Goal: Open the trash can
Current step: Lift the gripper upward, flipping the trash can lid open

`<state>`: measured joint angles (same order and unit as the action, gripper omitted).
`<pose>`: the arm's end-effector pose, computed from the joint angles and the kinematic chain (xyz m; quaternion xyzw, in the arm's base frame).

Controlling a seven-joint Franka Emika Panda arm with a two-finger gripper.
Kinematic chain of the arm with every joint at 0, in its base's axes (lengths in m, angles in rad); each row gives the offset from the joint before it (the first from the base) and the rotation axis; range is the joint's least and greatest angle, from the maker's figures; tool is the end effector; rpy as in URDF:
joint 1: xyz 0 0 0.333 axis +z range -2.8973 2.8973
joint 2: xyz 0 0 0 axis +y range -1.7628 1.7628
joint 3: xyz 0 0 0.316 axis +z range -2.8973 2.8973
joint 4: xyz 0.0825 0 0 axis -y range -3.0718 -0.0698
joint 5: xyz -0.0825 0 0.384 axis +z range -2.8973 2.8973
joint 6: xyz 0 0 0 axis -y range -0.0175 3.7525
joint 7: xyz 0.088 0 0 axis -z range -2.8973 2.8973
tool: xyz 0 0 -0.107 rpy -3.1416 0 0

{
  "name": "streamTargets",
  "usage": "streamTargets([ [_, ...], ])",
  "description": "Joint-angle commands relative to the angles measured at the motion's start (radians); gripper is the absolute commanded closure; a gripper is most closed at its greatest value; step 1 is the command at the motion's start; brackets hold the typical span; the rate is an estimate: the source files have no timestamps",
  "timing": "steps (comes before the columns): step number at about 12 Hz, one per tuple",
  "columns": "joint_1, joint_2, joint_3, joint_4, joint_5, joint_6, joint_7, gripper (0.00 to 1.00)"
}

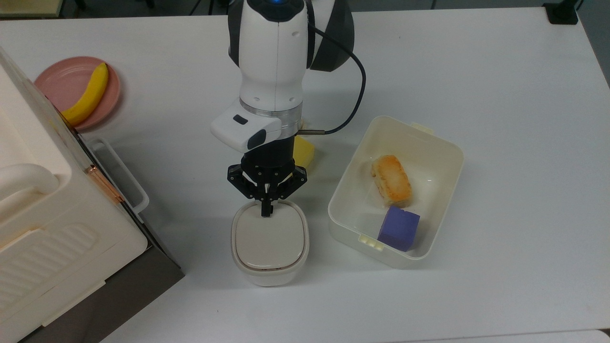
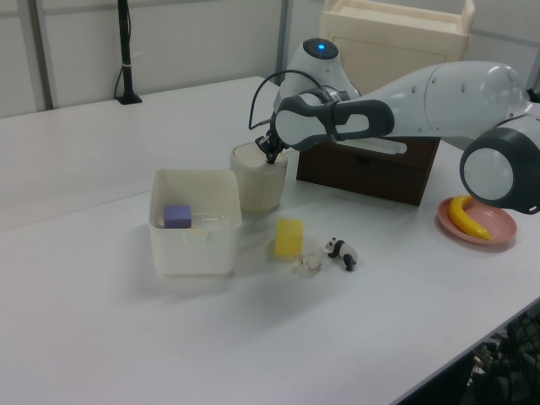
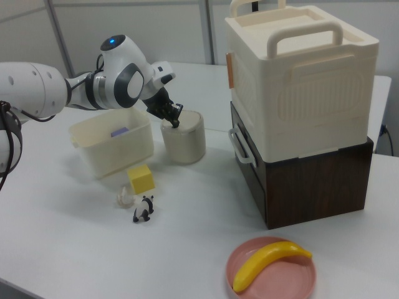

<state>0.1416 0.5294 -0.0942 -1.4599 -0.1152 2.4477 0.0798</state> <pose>0.7397 0.0490 0.4277 0.9710 0.0306 0.2311 0.0530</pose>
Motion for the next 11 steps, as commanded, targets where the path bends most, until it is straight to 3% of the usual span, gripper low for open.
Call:
streamTargets([
  [1, 0.004, 0.024, 0.004, 0.0, -0.02, 0.004, -0.006, 1.0],
  [8, -0.066, -0.258, 0.025, -0.105, 0.124, -0.059, -0.011, 1.0],
  [11, -0.056, -0.345, 0.024, -0.112, 0.124, -0.319, -0.014, 0.77],
])
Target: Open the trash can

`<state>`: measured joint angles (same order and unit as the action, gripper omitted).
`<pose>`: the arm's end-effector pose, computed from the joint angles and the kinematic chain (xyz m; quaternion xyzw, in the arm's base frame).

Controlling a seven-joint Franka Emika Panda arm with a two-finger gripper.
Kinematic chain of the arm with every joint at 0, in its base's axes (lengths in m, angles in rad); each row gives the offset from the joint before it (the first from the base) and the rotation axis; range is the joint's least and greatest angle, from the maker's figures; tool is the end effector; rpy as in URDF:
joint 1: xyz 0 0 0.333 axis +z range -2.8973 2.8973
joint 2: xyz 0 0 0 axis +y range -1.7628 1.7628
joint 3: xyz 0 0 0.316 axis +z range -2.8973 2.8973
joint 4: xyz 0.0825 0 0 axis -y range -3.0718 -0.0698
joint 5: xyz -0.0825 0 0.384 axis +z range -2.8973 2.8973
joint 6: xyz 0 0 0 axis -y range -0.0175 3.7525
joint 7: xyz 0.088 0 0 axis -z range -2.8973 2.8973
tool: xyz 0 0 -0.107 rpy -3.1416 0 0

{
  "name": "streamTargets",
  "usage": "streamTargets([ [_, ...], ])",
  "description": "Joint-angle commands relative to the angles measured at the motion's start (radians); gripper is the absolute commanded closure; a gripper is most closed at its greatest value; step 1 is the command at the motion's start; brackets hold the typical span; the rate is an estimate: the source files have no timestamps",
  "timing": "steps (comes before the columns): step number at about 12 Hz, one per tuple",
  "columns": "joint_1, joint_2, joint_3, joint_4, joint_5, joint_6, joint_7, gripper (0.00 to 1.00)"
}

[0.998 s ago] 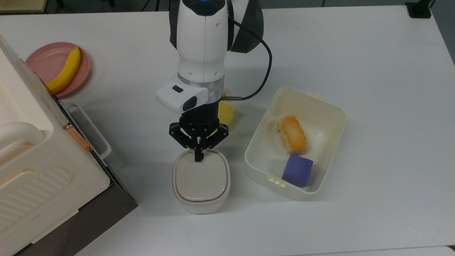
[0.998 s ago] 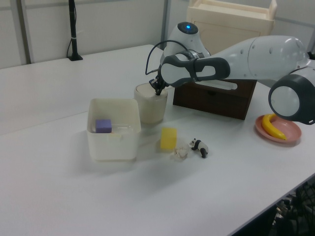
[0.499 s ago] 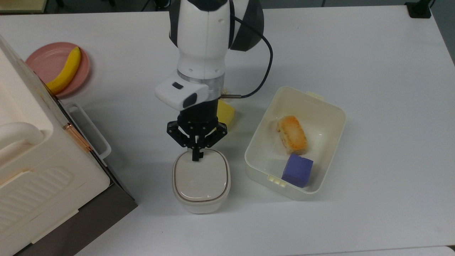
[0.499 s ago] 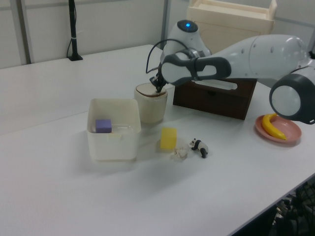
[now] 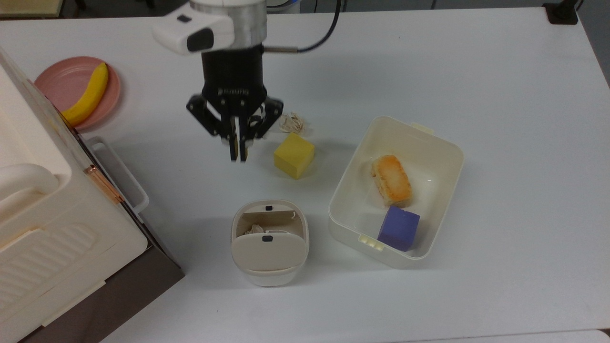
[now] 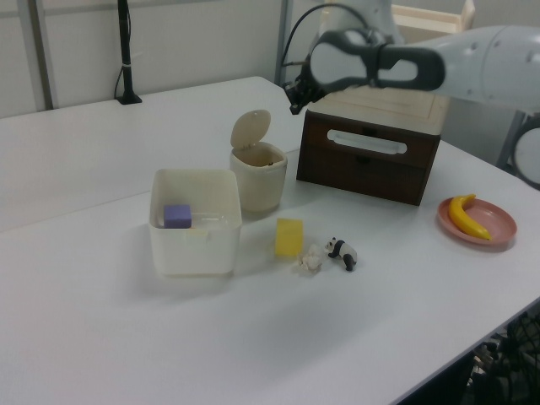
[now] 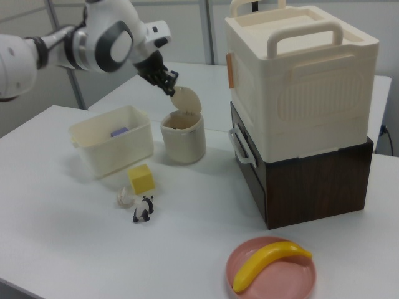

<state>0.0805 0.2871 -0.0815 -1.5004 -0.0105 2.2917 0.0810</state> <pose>0.6899 0.0066 0.5601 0.9676 -0.0328 0.2503 0.0054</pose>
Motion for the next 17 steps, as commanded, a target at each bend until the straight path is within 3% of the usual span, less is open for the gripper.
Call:
streamTargets([
  [1, 0.01, -0.124, 0.011, -0.072, 0.02, -0.242, -0.017, 0.73],
  [3, 0.01, -0.182, 0.011, -0.074, 0.017, -0.445, -0.021, 0.41],
  [4, 0.01, -0.206, 0.011, -0.07, 0.007, -0.512, -0.026, 0.04],
  [9, -0.005, -0.273, -0.006, -0.072, 0.013, -0.596, -0.029, 0.0],
  [17, -0.01, -0.273, -0.026, -0.07, 0.064, -0.609, -0.03, 0.0],
])
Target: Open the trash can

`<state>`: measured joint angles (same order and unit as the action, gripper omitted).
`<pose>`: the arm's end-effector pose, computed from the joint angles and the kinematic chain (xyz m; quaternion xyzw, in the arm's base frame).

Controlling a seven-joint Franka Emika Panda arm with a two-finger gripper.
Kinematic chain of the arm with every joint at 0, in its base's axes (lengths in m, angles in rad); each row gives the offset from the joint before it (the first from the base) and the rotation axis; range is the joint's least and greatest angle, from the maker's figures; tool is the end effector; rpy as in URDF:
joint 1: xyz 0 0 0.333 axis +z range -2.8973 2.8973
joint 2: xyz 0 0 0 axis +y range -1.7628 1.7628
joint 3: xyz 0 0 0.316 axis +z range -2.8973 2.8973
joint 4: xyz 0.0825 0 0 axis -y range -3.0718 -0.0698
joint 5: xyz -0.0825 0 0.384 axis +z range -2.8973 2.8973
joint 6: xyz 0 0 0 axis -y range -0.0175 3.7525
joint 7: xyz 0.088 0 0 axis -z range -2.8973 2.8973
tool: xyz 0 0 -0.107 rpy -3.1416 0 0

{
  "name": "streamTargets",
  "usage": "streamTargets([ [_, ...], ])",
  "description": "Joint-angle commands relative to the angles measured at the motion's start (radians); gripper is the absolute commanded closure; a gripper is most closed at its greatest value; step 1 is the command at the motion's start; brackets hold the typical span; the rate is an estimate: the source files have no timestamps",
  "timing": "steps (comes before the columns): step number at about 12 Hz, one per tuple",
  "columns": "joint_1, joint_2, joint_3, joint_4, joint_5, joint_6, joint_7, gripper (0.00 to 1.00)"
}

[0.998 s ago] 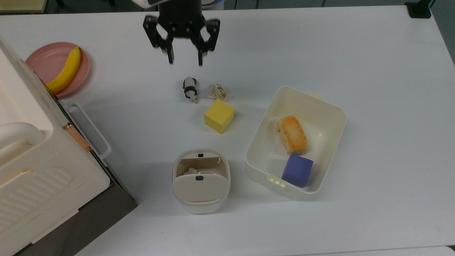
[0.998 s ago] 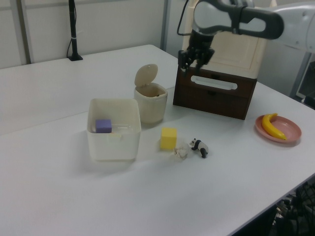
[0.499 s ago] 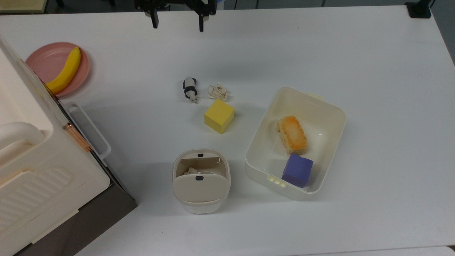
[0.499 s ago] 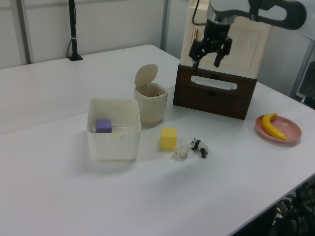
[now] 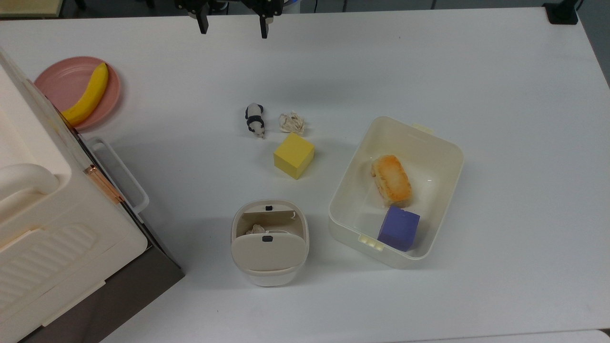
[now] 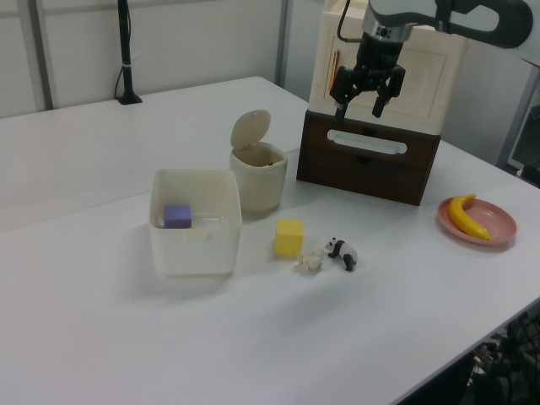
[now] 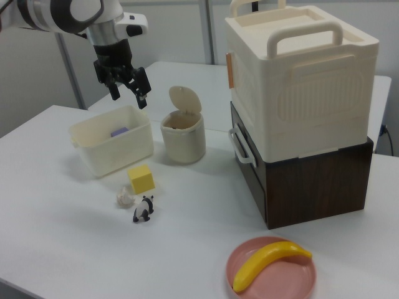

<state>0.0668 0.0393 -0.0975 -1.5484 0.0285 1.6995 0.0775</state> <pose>0.5794 -0.0139 0.6251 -0.9968 0.0549 -0.0557 0.0136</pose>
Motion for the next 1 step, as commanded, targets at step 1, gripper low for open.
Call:
streamTargets([
  [1, 0.004, -0.027, -0.01, -0.024, 0.025, -0.018, -0.027, 0.0],
])
